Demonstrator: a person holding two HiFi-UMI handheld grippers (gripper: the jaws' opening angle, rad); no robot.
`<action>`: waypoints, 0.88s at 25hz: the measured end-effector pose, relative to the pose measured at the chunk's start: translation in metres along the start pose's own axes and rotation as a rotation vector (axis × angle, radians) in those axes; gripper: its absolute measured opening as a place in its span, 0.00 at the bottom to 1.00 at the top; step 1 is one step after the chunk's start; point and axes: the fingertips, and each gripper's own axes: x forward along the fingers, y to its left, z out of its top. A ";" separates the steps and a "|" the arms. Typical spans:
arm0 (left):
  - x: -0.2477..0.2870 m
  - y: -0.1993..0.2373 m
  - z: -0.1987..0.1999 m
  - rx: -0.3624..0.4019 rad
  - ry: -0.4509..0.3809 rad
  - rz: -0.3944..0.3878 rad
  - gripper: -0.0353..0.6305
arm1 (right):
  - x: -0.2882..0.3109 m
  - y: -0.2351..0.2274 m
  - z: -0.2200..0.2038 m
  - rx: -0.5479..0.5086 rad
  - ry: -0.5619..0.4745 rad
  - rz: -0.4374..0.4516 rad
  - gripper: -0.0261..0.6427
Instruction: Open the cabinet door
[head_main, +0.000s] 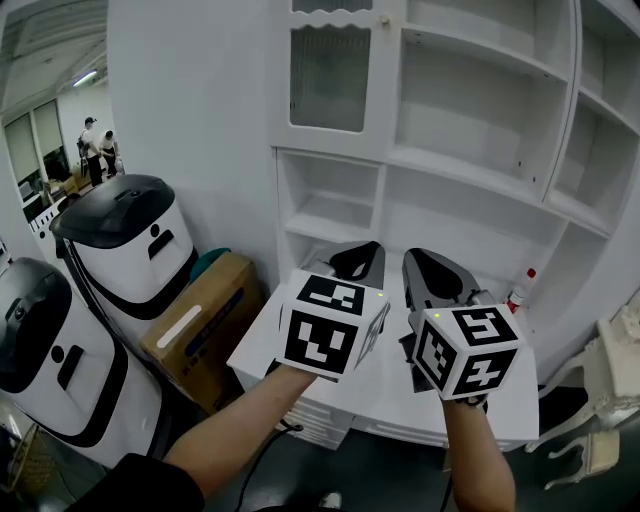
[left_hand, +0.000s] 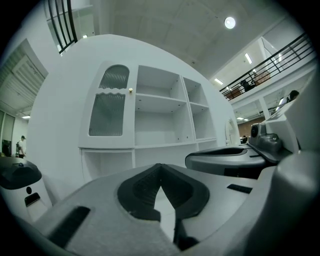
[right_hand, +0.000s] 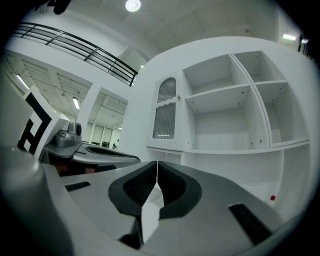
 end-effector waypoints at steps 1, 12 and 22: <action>0.007 0.001 0.001 -0.001 -0.002 0.005 0.06 | 0.005 -0.004 -0.001 0.002 0.001 0.008 0.07; 0.054 0.015 0.016 0.004 -0.033 0.054 0.06 | 0.041 -0.040 0.000 0.011 -0.003 0.067 0.07; 0.085 0.029 0.031 0.070 -0.044 0.058 0.06 | 0.070 -0.049 0.006 0.013 -0.010 0.095 0.07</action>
